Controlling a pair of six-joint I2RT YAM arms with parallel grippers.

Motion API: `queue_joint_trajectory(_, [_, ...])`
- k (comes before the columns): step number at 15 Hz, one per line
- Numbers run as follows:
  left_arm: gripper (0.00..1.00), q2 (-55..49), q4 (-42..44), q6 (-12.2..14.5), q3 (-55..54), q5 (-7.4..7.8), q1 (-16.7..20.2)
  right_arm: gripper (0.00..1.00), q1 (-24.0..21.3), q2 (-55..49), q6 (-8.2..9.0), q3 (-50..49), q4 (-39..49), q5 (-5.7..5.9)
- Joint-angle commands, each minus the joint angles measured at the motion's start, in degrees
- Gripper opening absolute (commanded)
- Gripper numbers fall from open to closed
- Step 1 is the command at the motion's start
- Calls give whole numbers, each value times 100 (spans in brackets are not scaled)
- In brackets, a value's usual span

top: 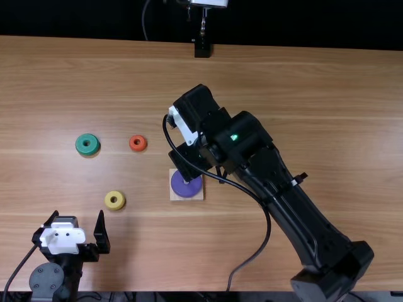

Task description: Build the Hanoi tower: stack the rings onto the peg from bottom to top in this color order: purple, dark blue, light blue, dark green, light green, yellow, orange.

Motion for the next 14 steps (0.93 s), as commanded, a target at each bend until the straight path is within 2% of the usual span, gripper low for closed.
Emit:
queue_joint_trajectory(1, [100,-67,-471,34,-607,-9,29,0,105,80,-1,176,-13,-11])
queue_joint_trajectory(7, [100,-67,-471,34,-607,-9,29,0,192,98,-1,167,8,-22])
queue_joint_trajectory(10, [100,-67,-471,34,-607,-9,29,0,263,256,94,176,19,-11])
queue_joint_trajectory(14, [100,-67,-471,34,-607,-9,29,0,263,335,115,158,-2,-11])
